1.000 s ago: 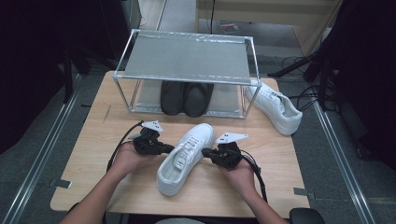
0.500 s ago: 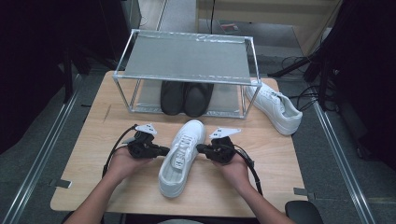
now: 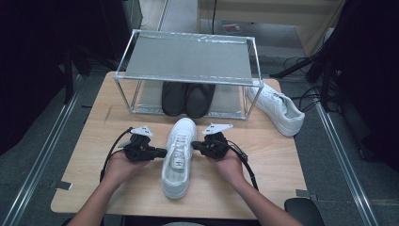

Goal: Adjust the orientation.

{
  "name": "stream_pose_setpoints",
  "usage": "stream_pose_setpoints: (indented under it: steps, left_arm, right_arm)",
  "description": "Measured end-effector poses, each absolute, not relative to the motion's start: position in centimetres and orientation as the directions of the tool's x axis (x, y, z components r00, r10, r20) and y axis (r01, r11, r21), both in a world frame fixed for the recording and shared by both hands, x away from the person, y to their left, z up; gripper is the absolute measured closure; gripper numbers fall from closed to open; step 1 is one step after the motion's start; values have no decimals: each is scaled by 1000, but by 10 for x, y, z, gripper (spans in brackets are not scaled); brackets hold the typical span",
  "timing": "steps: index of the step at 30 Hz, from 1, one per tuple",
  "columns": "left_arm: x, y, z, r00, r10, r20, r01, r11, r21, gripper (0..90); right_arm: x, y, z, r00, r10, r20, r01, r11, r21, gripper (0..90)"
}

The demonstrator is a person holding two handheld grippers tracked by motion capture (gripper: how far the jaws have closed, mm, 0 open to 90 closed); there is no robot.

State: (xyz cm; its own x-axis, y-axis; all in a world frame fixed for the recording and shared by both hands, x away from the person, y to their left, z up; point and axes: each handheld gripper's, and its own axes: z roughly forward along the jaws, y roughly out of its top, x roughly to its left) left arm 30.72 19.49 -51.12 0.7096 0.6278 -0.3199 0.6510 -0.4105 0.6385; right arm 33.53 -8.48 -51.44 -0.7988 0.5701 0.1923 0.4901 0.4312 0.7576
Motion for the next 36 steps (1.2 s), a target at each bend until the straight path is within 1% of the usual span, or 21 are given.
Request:
stream_pose_setpoints:
  steps: [8, 12, 13, 16, 18, 19, 20, 22, 23, 25, 31, 36]
  left_arm:
    - [307, 196, -511, 705, 630, -325, 656, -406, 636, 848]
    - [307, 196, -511, 703, 639, -312, 654, -408, 637, 818]
    - [307, 197, -510, 704, 638, -313, 651, -403, 643, 804]
    - [307, 200, -508, 699, 640, -320, 653, -389, 650, 688]
    - [305, 201, -507, 704, 650, -288, 640, -404, 654, 619]
    - [304, 201, -507, 706, 652, -277, 636, -410, 654, 584]
    - [303, 202, -506, 708, 655, -265, 629, -413, 659, 568]
    - [303, 203, -505, 709, 657, -257, 622, -411, 667, 525]
    - [303, 204, -505, 709, 657, -255, 620, -409, 669, 504]
    - [303, 206, -506, 704, 662, -256, 623, -404, 669, 476]
    - [306, 211, -507, 698, 671, -252, 623, -394, 676, 408]
    - [308, 213, -508, 692, 674, -258, 630, -390, 672, 394]
  right_arm:
    - [343, -79, -514, -803, 567, 185, 485, 440, 756, 898]
    - [345, -84, -514, -799, 565, 206, 498, 429, 753, 855]
    - [346, -85, -513, -797, 565, 213, 503, 427, 751, 841]
    - [348, -89, -513, -790, 566, 236, 516, 404, 755, 787]
    - [348, -91, -511, -790, 566, 235, 513, 400, 759, 745]
    - [348, -92, -510, -792, 562, 238, 512, 399, 761, 715]
    - [348, -94, -509, -793, 560, 240, 511, 398, 762, 691]
    - [348, -97, -508, -792, 556, 252, 516, 390, 763, 600]
    - [348, -100, -507, -793, 553, 256, 517, 388, 763, 573]
    - [349, -104, -507, -794, 547, 265, 523, 391, 758, 548]
    - [345, -114, -503, -801, 545, 249, 500, 379, 778, 540]
    - [346, -117, -502, -799, 548, 248, 499, 373, 783, 529]
